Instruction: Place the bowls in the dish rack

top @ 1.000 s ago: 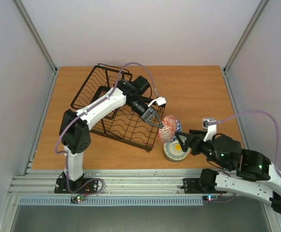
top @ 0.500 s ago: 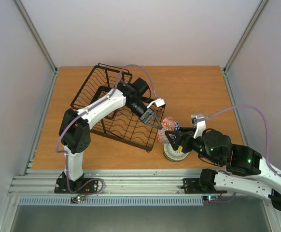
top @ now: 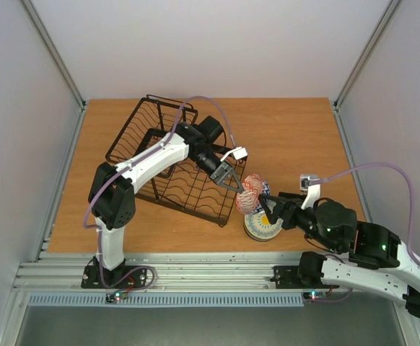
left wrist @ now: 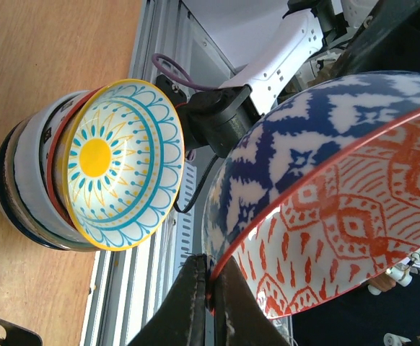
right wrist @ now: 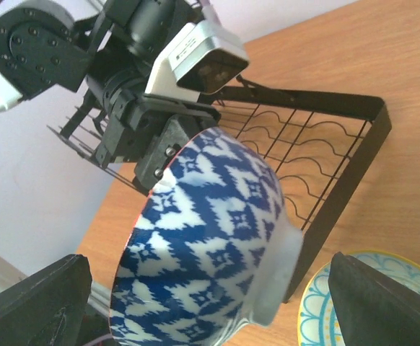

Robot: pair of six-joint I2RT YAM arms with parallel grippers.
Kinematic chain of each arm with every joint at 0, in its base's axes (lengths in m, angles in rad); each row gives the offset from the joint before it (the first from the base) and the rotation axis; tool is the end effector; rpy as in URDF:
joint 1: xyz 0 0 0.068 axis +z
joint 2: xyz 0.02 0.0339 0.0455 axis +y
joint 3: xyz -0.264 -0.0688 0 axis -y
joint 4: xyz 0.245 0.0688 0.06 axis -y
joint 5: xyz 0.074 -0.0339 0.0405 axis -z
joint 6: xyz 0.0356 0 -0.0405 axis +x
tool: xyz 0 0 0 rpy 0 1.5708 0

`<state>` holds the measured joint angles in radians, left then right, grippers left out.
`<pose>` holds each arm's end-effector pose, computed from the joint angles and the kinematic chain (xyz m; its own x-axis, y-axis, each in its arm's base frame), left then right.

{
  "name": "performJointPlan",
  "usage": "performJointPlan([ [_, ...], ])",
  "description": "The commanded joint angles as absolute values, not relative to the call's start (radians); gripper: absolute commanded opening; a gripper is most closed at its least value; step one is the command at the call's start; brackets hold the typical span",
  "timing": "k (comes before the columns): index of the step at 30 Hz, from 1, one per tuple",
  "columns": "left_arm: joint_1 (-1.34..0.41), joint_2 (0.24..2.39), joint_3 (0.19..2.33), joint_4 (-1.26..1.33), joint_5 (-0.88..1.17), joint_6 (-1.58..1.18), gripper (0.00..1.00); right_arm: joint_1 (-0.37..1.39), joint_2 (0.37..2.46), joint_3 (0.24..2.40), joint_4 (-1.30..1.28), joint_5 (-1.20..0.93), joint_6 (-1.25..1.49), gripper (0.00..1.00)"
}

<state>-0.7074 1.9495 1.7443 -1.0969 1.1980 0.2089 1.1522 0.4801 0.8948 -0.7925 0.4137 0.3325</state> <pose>0.2770 -0.2805 0.2838 -0.6288 0.6370 -0.4459 0.5673 -0.0163 -0.8233 0.0476 0.0718 0.3497 -0.3652 -0.0857 -0.9270 -0.5983 0.7845 0.1632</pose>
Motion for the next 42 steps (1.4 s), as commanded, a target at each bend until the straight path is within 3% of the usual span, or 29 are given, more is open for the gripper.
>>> performJointPlan([
  [1, -0.711, 1.897, 1.746, -1.06, 1.251, 0.199, 0.0, 1.158, 0.444, 0.889, -0.836, 0.476, 0.365, 0.92],
  [14, -0.711, 1.895, 1.749, -1.058, 1.252, 0.199, 0.01, 1.158, 0.559, 0.868, -0.752, 0.421, 0.372, 0.92],
  [20, -0.709, 1.891, 1.747, -1.047, 1.239, 0.197, 0.01, 1.158, 0.523, 0.841, -0.738, 0.409, 0.395, 0.87],
  [24, -0.708, 1.891, 1.743, -1.03, 1.237, 0.179, 0.0, 1.158, 0.504, 0.825, -0.718, 0.389, 0.402, 0.72],
  [30, -0.708, 1.893, 1.737, -1.007, 1.234, 0.155, 0.01, 1.158, 0.482, 0.818, -0.717, 0.392, 0.402, 0.35],
  [34, -0.707, 1.894, 1.729, -0.991, 1.235, 0.141, 0.01, 1.16, 0.473, 0.825, -0.742, 0.413, 0.404, 0.05],
  [42, -0.706, 1.9, 1.721, -0.971, 1.236, 0.122, 0.01, 1.16, 0.464, 0.85, -0.788, 0.435, 0.396, 0.01],
])
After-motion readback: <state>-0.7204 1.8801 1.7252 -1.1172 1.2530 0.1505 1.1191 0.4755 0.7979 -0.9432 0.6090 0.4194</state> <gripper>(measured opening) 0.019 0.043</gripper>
